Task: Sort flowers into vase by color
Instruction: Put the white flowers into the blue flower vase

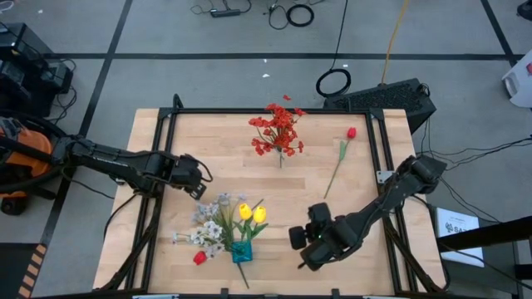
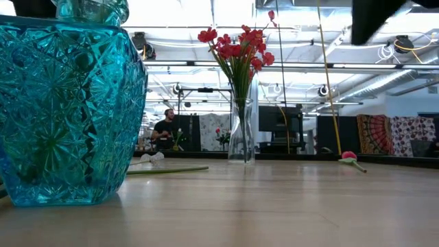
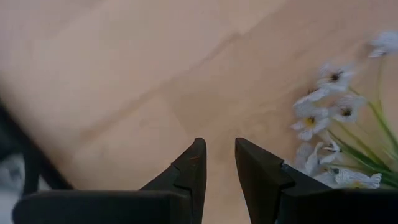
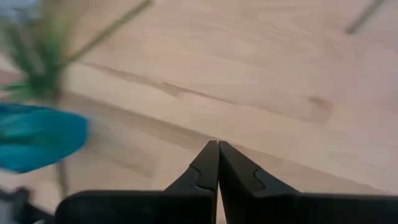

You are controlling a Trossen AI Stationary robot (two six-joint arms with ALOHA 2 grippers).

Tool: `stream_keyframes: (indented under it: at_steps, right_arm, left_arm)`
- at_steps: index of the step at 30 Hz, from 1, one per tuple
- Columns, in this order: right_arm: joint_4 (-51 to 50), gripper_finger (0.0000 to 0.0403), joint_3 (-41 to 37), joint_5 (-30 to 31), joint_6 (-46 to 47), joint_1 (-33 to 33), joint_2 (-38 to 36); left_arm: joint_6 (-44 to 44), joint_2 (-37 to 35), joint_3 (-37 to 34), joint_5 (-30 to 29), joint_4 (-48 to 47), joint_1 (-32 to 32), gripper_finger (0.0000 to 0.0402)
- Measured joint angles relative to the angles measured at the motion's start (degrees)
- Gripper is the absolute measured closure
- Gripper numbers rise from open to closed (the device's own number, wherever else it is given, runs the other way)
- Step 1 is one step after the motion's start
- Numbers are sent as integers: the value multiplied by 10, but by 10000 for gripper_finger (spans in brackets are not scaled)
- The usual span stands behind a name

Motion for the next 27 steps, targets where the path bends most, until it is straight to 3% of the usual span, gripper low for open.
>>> stream_keyframes:
  at_steps: [8,15,22,27]
  right_arm:
    - [-3,402,-59,-50,-21,-18,-8]
    - [104,403,-189,-75,-67,-20,-82]
    - [240,403,-386,-75,-84,-35,-223]
    - [351,403,-491,-75,-111,-54,-290]
  left_arm:
    - [-118,0,0,54,-16,-32,311]
    - [-267,0,0,53,-7,-123,311]
    - [-491,7,0,-11,51,-264,311]
    - [-638,61,0,-59,115,-354,311]
